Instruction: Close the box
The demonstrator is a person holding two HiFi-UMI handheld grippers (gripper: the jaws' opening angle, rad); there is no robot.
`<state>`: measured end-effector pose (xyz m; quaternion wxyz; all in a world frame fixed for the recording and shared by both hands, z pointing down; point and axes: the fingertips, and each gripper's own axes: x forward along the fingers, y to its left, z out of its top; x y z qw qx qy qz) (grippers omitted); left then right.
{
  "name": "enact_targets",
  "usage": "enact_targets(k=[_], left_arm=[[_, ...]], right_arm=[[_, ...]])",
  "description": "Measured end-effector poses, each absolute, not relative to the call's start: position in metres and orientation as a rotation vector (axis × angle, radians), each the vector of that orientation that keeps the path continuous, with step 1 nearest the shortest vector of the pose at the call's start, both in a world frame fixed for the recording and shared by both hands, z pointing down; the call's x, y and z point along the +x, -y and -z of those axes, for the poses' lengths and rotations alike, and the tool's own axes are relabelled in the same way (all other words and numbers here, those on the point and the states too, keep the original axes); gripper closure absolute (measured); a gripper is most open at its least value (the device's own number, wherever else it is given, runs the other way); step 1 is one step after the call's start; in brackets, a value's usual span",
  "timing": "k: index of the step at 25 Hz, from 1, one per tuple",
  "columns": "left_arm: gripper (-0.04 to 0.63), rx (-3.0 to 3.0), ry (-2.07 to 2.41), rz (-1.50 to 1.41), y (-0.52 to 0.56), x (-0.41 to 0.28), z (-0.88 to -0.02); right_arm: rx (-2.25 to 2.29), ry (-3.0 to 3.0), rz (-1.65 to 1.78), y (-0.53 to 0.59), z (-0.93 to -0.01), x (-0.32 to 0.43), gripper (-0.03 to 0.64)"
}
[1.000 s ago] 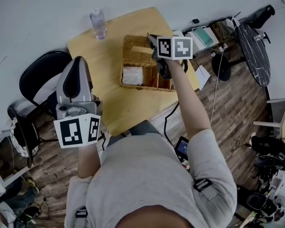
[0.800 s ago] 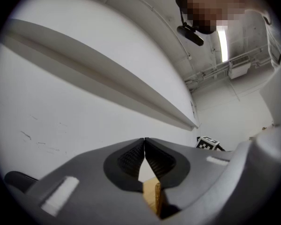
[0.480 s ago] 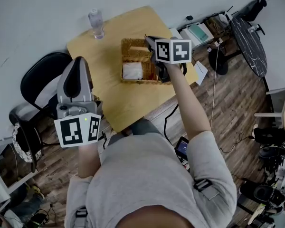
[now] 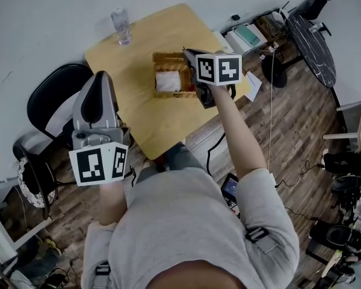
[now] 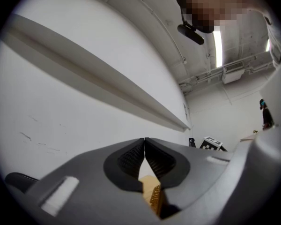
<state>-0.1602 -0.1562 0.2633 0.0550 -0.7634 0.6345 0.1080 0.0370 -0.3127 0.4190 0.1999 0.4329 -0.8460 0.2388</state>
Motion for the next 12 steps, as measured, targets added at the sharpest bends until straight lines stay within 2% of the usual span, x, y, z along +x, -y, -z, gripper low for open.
enact_targets(k=[12], left_arm=[[0.535,-2.345,-1.89,-0.305,0.126,-0.156,-0.263]], right_arm=[[1.238,2.348,-0.669,0.273,-0.434,0.042,0.595]])
